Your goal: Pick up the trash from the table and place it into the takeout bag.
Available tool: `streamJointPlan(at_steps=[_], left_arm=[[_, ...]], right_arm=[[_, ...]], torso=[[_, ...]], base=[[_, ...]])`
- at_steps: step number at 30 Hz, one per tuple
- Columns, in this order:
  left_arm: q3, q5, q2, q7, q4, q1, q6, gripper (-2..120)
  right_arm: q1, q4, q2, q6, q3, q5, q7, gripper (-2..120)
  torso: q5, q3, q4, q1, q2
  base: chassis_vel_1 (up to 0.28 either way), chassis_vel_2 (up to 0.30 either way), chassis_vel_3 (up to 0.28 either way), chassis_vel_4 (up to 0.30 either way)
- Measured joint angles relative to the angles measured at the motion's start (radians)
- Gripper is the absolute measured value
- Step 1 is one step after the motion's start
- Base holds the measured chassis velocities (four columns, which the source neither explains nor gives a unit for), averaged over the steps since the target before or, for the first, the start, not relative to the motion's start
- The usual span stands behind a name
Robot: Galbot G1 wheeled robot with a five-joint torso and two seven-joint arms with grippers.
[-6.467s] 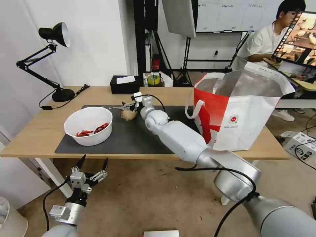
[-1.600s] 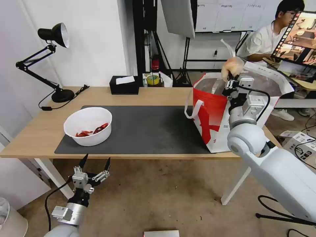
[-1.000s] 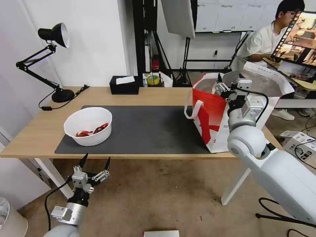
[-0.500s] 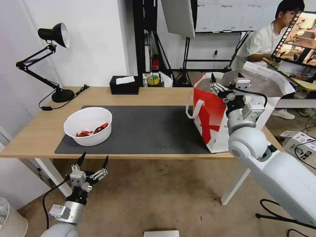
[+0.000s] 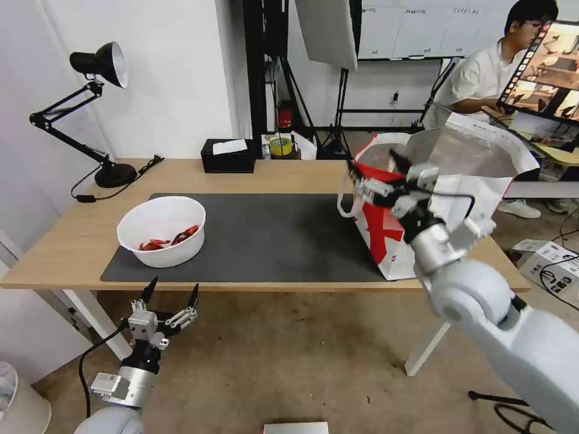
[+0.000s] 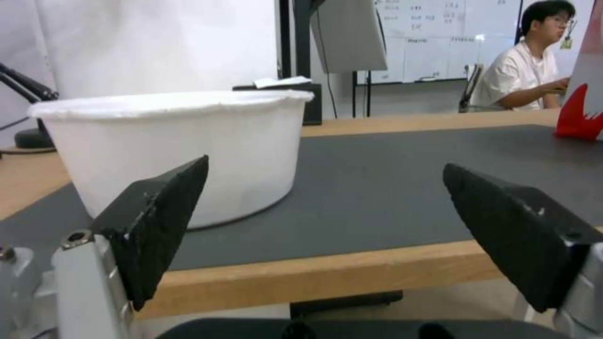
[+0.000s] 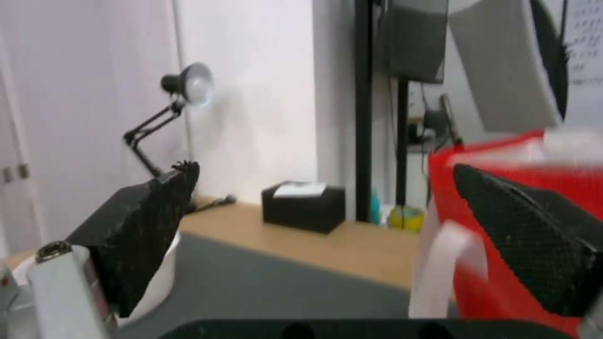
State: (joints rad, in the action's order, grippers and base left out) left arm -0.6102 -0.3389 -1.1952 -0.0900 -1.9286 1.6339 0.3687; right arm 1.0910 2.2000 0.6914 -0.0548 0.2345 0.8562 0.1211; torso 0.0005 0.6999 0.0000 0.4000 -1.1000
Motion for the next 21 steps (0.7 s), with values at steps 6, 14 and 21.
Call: streamJointPlan(at_steps=[6, 14, 21], left_arm=[[0.004, -0.002, 0.001, -0.003, 0.013, -0.005, 0.003, 100], [0.011, -0.005, 0.005, -0.005, 0.03, -0.007, 0.015, 100], [0.012, -0.005, 0.002, -0.006, 0.032, 0.002, 0.026, 100]], right_arm=[[0.292, 0.027, 0.043, -0.05, 0.161, -0.076, -0.108, 100], [0.578, -0.02, 0.185, -0.168, 0.266, -0.244, -0.187, 100], [0.643, -0.076, 0.272, -0.224, 0.272, -0.334, -0.188, 100]], torso=[[-0.0002, 0.0, -0.0001, 0.0, 0.0], [-0.0003, 0.0, -0.0001, 0.0, 0.0], [-0.0006, 0.0, 0.0, 0.0, 0.0]], base=[[0.0, 0.0, 0.0, 0.0], [0.0, 0.0, 0.0, 0.0], [0.0, 0.0, 0.0, 0.0]])
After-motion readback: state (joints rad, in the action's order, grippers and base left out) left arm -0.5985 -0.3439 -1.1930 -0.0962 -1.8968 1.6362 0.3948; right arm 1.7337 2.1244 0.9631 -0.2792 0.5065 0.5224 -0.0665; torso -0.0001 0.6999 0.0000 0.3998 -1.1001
